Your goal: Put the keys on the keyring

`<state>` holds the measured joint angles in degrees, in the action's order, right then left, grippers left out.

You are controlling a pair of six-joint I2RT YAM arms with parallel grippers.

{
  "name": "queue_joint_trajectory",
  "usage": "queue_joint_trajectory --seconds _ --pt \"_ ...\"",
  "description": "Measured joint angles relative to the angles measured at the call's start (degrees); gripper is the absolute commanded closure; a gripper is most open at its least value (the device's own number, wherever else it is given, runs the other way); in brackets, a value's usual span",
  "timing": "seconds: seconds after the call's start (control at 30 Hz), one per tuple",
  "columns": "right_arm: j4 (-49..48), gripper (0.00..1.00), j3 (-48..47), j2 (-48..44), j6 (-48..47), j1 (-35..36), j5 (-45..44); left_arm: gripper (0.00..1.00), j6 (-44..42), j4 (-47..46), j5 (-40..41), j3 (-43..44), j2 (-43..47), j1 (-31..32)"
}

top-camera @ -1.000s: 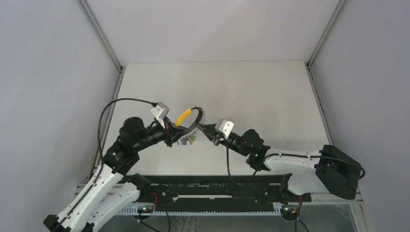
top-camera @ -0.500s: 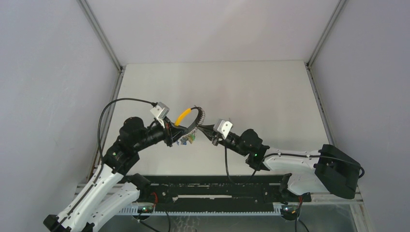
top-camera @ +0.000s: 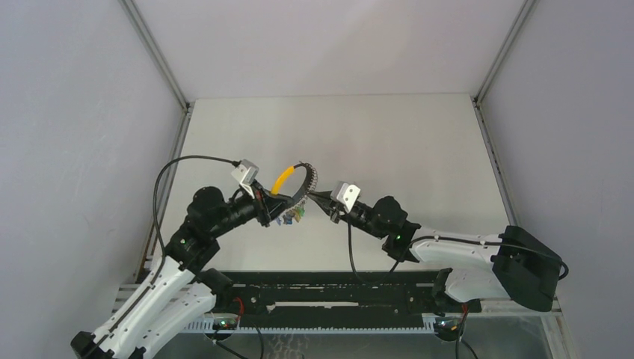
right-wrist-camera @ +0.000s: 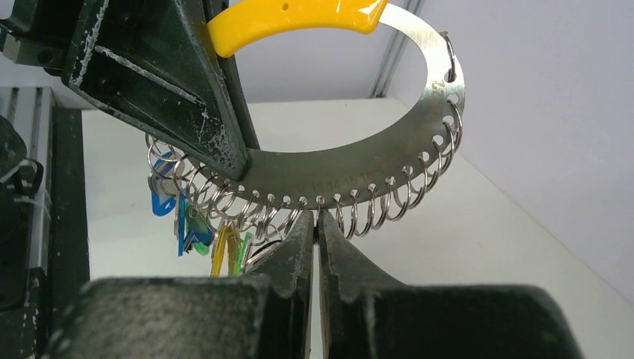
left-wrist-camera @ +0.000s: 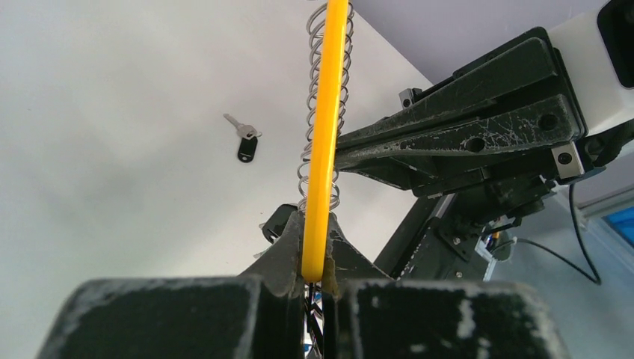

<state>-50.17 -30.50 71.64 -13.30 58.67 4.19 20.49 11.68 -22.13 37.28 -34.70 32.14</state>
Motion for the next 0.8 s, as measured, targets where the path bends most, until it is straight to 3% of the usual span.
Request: queue_joint_trajectory --seconds 0.37,0.8 --pt "6.2 1.0 0.0 0.9 -0.1 -3.0 5.4 0.99 10.8 -14.4 3.2 -12.0 0.3 0.1" --pt "5.6 1.0 0.0 6.0 -0.9 -6.7 14.3 0.78 23.1 -26.5 9.6 -22.9 0.5 0.2"
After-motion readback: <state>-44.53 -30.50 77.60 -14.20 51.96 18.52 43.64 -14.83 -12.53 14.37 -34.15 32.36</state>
